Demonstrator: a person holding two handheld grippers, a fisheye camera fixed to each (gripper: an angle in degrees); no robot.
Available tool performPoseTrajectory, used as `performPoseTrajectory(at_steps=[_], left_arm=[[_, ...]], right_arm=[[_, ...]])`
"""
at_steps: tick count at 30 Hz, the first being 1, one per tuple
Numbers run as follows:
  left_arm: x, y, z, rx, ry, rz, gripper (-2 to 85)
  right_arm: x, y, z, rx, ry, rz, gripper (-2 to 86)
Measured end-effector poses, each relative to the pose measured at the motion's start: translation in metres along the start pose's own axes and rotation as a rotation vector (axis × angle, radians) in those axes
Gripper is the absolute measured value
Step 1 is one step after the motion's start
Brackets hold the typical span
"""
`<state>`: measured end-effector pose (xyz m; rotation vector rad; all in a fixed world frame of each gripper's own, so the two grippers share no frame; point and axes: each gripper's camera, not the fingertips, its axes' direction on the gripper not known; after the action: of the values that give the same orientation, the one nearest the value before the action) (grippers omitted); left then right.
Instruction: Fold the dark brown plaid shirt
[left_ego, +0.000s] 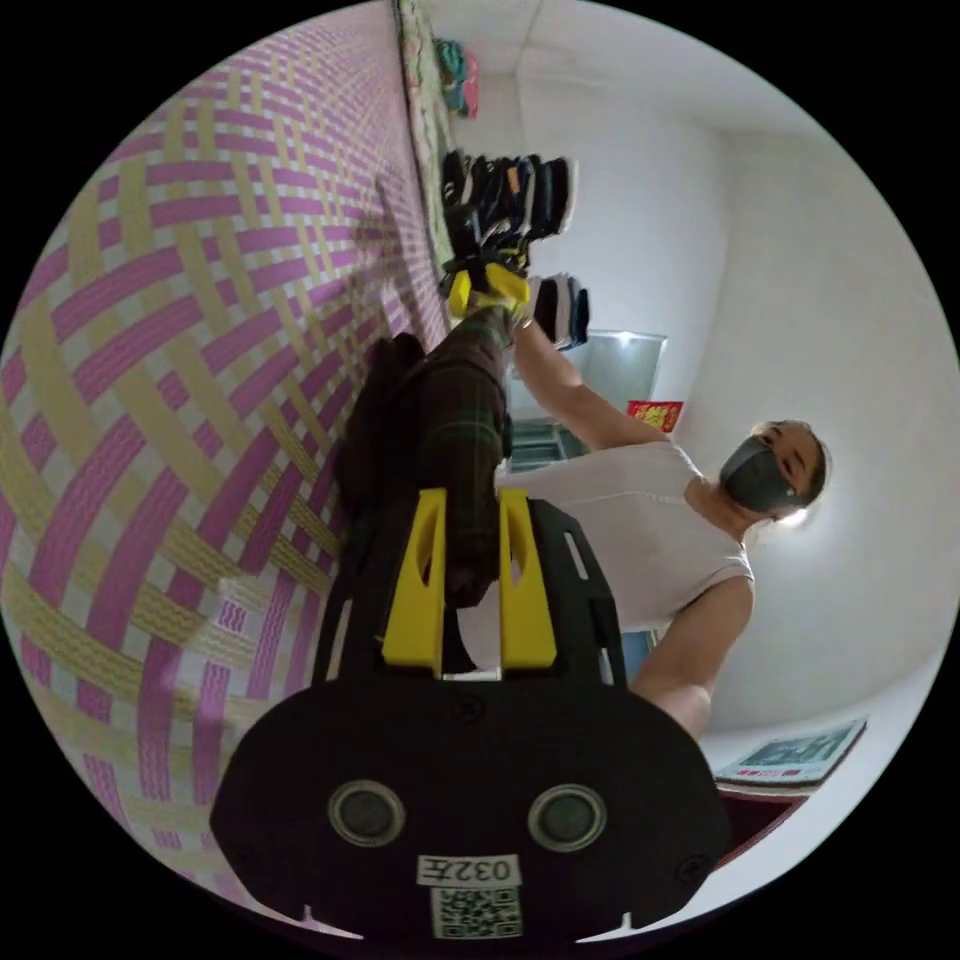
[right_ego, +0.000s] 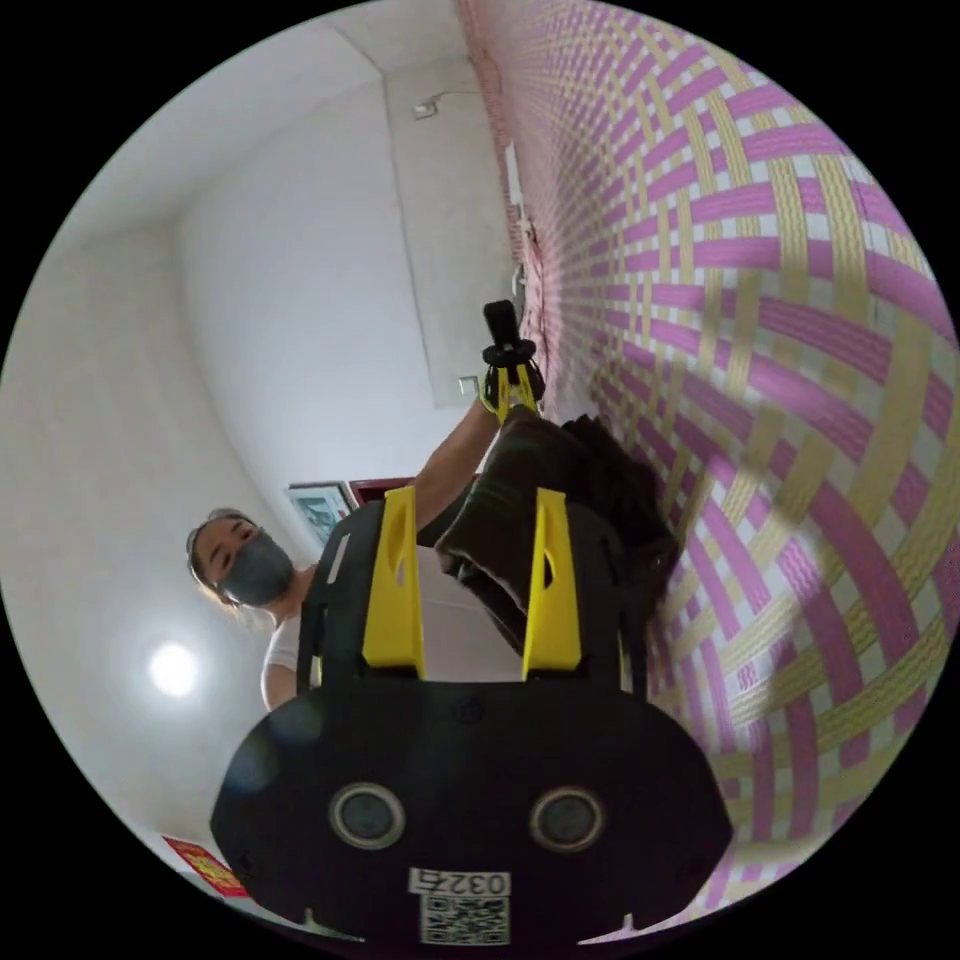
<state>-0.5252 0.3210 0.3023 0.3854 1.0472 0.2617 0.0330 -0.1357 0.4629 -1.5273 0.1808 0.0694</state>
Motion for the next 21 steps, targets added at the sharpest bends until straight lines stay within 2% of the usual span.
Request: performPoseTrajectory(at_steps=[2,6,9,12,14,17,21], left_arm=[[-0.013,0.026,-0.017,0.12,0.087,0.085,10.1],[-0.031,0.071,-0.021,0.254,0.123,0.156,15.5],[-0.037,0.097,-0.001,0.269,0.067,0.171,18.7],[-0.035,0.114,0.02,0.282,-0.086,0.155,17.2],[-0.028,0.126,0.032,0.319,-0.218,0.131,13.2],[-0.018,0.14,0.041,0.351,-0.302,0.068,5.8],[0.02,0.166,0.053,0.419,-0.334,0.064,4.3]], right_arm=[[0.003,0.011,-0.011,0.014,0.012,-0.094,19.2],[0.007,0.035,-0.001,-0.01,-0.023,-0.206,22.5],[0.013,0.055,0.012,-0.023,0.131,-0.213,22.2],[0.009,0.073,0.029,-0.03,0.33,-0.263,18.5],[0.002,0.086,0.039,0.011,0.478,-0.295,12.8],[-0.004,0.098,0.044,0.053,0.545,-0.28,7.6],[-0.033,0.118,0.057,0.077,0.575,-0.258,5.7]])
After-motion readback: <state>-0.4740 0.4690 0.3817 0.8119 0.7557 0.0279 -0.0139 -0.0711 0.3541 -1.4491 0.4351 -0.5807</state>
